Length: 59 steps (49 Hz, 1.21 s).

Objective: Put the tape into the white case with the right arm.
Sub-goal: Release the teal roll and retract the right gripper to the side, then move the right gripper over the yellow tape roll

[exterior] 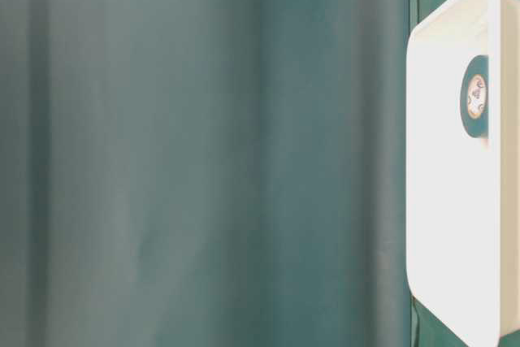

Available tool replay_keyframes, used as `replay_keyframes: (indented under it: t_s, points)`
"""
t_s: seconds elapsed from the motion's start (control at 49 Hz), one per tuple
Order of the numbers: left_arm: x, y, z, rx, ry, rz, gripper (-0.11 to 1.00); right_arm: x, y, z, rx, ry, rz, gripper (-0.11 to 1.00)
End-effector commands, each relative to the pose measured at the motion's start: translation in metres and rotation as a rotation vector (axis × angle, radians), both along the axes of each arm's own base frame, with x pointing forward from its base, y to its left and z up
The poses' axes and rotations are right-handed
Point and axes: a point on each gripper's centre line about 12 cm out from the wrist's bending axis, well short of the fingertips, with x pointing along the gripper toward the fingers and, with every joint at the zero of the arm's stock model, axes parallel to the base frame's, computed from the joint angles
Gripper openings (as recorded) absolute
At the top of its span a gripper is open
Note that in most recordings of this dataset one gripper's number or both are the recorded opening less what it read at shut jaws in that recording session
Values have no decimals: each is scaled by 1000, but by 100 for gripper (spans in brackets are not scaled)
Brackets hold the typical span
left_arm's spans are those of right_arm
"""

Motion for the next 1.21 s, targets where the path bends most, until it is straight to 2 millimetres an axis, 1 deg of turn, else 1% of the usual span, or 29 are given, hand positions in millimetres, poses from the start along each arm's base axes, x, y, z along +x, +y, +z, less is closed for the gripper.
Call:
replay_keyframes:
  t_s: [0.0,0.266,0.552,0.838,1.185]
  points:
    - [1,0,4,-2,-8,2,0,3,0,4,2,-20,2,61]
    - [1,0,4,-2,-8,2,0,7,1,0,-6,12,11,61]
    - [1,0,4,-3,-8,2,0,27,8,7,-28,3,61,61]
    - [1,0,4,-2,-8,2,0,69,17,13,-79,15,129,61]
    - [1,0,4,-2,-8,3,0,129,23,4,-79,80,138,61]
